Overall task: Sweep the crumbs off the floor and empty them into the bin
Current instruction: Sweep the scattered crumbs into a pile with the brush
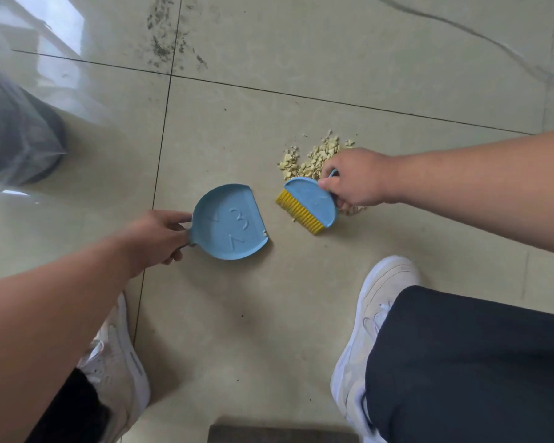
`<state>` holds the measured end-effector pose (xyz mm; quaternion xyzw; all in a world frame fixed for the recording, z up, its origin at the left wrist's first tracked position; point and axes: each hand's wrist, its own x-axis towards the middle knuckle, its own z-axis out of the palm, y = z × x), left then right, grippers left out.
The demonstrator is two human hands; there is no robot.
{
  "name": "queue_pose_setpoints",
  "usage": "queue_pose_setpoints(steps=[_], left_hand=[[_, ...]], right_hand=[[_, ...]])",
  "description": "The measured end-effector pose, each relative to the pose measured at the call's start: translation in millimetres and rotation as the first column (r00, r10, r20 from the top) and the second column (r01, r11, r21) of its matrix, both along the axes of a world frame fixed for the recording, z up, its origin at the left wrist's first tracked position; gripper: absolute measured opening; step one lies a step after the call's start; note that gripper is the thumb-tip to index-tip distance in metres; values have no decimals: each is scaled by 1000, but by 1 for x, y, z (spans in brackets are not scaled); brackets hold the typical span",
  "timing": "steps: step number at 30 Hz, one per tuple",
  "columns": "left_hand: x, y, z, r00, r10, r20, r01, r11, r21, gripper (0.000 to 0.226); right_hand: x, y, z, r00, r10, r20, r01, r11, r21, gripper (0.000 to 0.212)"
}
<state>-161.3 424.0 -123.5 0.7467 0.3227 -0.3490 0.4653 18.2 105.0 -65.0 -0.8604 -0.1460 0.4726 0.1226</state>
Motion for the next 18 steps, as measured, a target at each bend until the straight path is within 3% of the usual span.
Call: queue_pose_setpoints(steps=[3, 5, 7, 9, 11, 12, 15, 18], left_hand=[[12, 0, -4, 1000, -17, 10, 16, 999, 36, 38], [22, 2, -3, 999, -47, 9, 46, 996, 79, 42], [34, 4, 0, 993, -116, 18, 112, 984, 135, 41], [45, 6, 5, 982, -186, 28, 178, 967, 183, 35], [55, 9, 7, 977, -213, 27, 203, 958, 202, 31], [58, 10, 7, 975, -220, 26, 211, 956, 206, 31], [64, 9, 4, 975, -222, 27, 212, 956, 204, 31], [63, 3, 0, 981, -188, 39, 177, 966, 190, 35]], right_hand=[[11, -13, 2, 990, -126, -69, 128, 991, 27, 21], [17, -12, 6, 953, -259, -157, 277, 955, 107, 21], [28, -4, 12, 935, -326, -142, 350, 912, 215, 20], [47, 7, 17, 976, -188, 112, 154, 953, 262, 18], [63, 18, 22, 916, 28, 401, -116, 973, 198, 23], [70, 23, 22, 873, 108, 476, -207, 965, 161, 26], [77, 37, 13, 756, 348, 554, -427, 904, 14, 26], [67, 41, 2, 588, 612, 529, -627, 758, -181, 20]])
